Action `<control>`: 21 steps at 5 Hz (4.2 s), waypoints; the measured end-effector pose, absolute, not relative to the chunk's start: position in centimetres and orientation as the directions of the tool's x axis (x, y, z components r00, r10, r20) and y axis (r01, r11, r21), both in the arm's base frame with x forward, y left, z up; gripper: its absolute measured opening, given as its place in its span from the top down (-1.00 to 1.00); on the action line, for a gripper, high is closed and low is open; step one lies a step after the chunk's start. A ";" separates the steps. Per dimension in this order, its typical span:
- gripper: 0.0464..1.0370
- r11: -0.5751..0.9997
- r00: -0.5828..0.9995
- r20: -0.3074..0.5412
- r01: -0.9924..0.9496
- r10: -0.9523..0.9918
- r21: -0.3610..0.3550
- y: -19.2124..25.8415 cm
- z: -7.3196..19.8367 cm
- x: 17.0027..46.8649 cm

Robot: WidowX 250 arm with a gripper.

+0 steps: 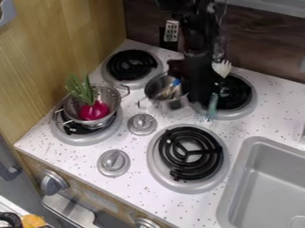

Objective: Put the silver pot to the left corner burner

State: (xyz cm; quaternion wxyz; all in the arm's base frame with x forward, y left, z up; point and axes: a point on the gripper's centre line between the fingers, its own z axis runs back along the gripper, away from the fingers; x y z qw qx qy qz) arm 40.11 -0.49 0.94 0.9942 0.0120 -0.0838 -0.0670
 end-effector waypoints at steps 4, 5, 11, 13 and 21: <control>0.95 0.940 0.934 0.116 0.332 -0.339 0.077 2.5 0.0 42.9; 0.95 0.934 0.926 0.125 0.347 -0.356 0.088 2.8 0.1 43.1; 0.95 0.908 0.924 0.109 0.329 -0.366 0.260 6.5 0.6 41.2; 0.95 0.915 0.908 0.193 0.326 -0.373 0.237 9.6 1.2 41.7; -0.92 0.964 0.920 0.335 0.126 -0.202 0.233 8.3 4.9 40.3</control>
